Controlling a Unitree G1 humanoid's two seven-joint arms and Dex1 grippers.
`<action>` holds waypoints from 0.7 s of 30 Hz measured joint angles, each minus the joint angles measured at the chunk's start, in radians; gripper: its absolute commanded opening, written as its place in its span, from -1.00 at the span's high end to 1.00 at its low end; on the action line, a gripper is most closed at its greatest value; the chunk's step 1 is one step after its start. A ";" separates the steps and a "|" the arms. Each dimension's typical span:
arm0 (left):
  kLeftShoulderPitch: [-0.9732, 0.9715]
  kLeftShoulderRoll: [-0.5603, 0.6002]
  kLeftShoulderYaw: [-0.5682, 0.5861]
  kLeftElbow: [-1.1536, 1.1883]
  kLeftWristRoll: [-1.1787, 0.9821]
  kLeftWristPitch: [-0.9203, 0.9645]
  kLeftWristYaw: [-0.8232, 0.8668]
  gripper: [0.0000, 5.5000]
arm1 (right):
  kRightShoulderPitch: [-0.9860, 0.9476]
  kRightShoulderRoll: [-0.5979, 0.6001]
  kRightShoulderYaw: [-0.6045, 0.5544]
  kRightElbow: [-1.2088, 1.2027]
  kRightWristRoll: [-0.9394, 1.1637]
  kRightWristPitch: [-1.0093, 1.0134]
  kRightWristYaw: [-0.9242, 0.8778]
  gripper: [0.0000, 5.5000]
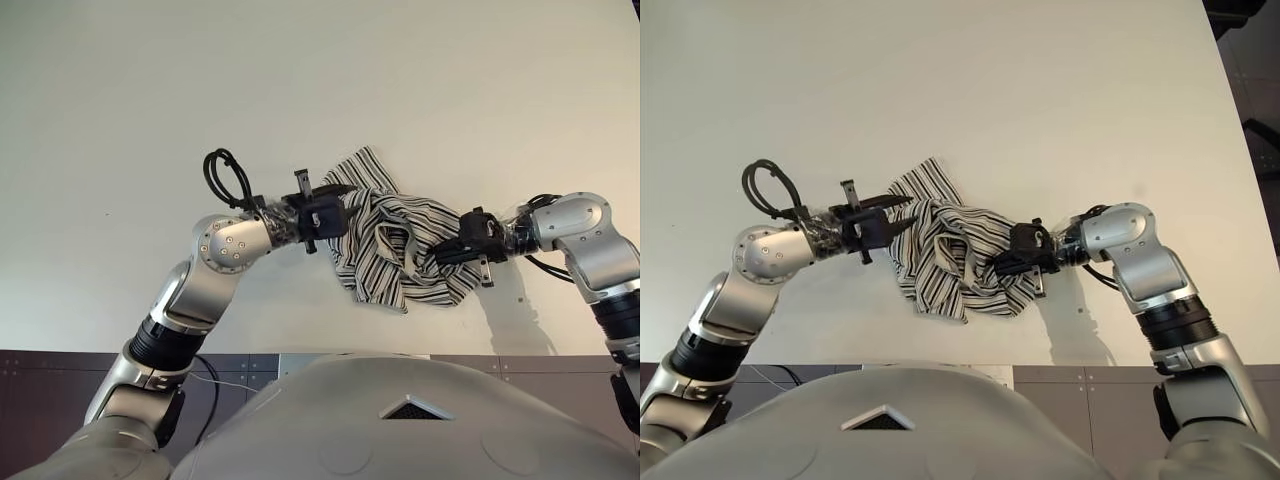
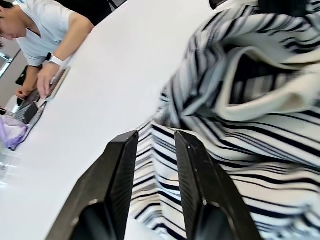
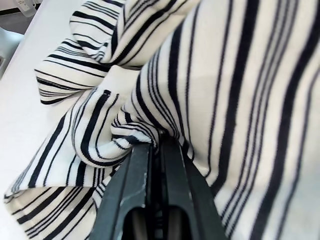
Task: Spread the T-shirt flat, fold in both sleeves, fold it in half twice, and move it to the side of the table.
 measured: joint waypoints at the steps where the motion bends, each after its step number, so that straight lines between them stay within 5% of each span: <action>1: 0.016 0.001 0.000 -0.022 -0.013 0.018 -0.001 0.52 | -0.006 0.014 0.000 0.000 -0.010 0.011 -0.024 0.95; 21: 0.116 0.037 -0.120 0.003 0.001 0.062 -0.031 0.52 | -0.047 0.086 -0.019 -0.027 -0.008 0.182 -0.148 0.95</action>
